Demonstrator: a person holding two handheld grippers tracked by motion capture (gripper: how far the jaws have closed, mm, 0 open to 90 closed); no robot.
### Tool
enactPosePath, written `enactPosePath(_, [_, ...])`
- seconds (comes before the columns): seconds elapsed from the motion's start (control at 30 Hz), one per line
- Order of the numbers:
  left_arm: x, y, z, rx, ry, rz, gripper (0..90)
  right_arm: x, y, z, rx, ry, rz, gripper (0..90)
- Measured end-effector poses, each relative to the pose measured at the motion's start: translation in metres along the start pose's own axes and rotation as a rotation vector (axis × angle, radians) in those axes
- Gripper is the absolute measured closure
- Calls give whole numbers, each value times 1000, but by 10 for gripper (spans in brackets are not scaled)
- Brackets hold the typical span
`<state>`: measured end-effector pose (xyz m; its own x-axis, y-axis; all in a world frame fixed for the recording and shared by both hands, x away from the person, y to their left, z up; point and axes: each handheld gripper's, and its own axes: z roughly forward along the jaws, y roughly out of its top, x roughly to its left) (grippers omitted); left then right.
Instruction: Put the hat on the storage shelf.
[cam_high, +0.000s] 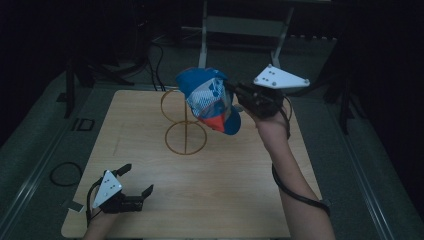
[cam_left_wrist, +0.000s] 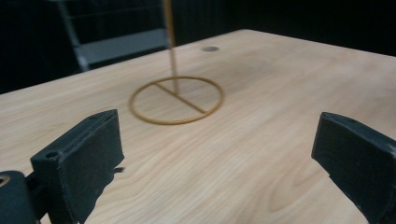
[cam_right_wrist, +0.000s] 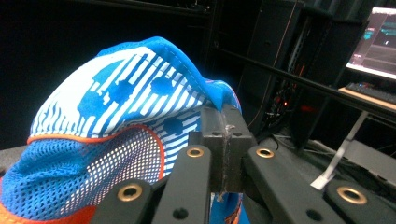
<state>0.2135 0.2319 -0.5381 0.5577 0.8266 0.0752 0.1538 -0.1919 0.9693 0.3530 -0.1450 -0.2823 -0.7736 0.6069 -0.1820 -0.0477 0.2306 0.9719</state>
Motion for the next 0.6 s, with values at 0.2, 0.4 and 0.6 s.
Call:
enactPosePath(0.2, [5, -4, -5, -23, 30, 0, 23, -4, 6, 41, 25, -10, 22, 900])
enactPosePath(0.4, [5, -4, -9, -40, 23, 15, 23, 2, 6, 90, 80, 2, 25, 900])
enactPosePath(0.6, [10, -7, -11, -49, 22, -4, 23, 18, 6, 130, 140, 33, -6, 900])
